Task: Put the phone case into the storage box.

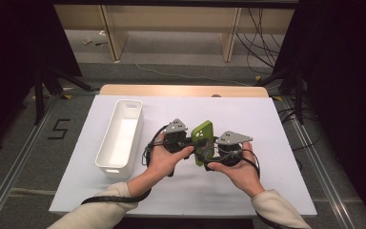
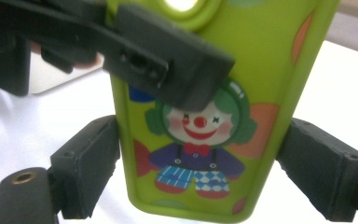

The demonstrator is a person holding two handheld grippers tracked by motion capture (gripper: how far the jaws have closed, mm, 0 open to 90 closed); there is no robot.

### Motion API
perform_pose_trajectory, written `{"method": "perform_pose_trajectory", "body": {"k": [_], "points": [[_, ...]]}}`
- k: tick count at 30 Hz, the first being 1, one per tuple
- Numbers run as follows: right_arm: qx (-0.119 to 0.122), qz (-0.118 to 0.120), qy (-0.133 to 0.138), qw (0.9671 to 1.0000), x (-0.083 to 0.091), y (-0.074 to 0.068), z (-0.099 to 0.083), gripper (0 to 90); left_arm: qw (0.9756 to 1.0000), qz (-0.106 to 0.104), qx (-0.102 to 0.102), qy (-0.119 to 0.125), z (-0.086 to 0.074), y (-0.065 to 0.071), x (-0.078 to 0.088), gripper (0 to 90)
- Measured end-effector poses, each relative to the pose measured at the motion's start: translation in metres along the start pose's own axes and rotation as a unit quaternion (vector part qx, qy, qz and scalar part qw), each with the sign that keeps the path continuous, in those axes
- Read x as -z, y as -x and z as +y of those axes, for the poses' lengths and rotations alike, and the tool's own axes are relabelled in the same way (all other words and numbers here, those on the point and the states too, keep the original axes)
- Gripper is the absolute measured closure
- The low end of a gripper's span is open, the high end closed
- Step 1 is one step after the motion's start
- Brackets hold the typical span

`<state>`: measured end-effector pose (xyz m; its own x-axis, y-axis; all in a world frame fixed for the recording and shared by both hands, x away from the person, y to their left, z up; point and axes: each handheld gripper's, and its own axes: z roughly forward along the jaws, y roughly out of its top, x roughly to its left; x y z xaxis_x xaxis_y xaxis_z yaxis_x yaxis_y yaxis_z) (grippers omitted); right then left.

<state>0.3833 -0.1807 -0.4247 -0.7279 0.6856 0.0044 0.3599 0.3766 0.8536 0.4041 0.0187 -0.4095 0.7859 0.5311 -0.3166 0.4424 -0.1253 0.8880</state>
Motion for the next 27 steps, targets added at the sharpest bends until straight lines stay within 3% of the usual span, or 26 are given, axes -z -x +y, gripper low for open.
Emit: {"method": "perform_pose_trajectory", "body": {"k": [9, 21, 27], "points": [[-0.003, 0.014, 0.003, 0.9999, 0.002, 0.001, -0.001, 12.0, 0.9998, 0.003, -0.018, 0.003, 0.004, -0.004, 0.007, 82.4], [0.012, 0.04, -0.002, 0.9991, 0.007, 0.007, -0.007, 13.8, 0.9985, -0.027, -0.047, -0.003, 0.008, -0.01, 0.02, 82.4], [0.021, 0.058, -0.008, 0.998, 0.005, 0.008, -0.011, 15.4, 0.9968, -0.041, -0.068, -0.012, 0.009, -0.008, 0.023, 82.4]]}}
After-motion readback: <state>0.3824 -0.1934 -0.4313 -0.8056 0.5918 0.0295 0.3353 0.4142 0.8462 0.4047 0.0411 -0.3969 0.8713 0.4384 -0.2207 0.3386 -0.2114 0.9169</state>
